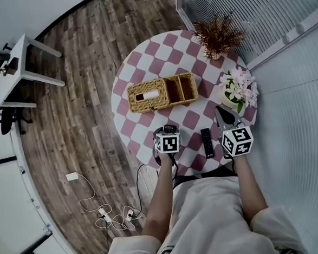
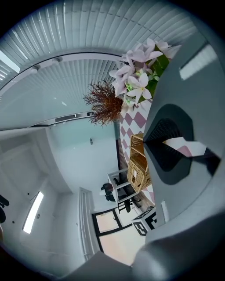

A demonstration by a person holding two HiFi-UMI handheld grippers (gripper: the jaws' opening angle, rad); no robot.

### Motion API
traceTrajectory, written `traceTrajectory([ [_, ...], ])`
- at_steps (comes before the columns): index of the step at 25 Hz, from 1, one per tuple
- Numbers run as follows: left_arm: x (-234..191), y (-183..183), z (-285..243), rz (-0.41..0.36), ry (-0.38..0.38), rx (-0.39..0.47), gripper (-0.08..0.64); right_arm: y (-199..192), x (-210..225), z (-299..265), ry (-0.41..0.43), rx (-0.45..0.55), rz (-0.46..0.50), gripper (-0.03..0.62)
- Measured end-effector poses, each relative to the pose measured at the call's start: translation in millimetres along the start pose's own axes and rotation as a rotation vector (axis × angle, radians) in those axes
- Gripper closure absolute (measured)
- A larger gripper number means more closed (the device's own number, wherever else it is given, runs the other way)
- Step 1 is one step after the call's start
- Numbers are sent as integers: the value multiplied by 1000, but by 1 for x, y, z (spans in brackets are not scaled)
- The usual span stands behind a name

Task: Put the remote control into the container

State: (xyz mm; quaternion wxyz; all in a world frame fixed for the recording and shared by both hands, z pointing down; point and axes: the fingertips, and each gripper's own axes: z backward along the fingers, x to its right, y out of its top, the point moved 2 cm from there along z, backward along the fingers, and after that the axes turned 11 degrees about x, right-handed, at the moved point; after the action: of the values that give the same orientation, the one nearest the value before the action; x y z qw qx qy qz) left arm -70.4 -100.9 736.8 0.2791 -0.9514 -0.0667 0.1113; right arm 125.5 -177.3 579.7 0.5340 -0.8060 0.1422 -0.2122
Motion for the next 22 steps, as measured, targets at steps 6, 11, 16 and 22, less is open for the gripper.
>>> traceTrajectory([
  [6, -2, -4, -15, -32, 26, -52, 279, 3, 17, 6, -34, -9, 15, 591],
  [11, -4, -4, -15, -32, 52, -32, 288, -1, 19, 9, -35, -30, 29, 591],
  [16, -4, -5, -12, -44, 39, -9, 307, -6, 17, 17, -45, -47, 31, 591],
  [22, 4, 8, 5, -108, 46, 91, 308, -4, 13, 20, -45, -42, 28, 591],
])
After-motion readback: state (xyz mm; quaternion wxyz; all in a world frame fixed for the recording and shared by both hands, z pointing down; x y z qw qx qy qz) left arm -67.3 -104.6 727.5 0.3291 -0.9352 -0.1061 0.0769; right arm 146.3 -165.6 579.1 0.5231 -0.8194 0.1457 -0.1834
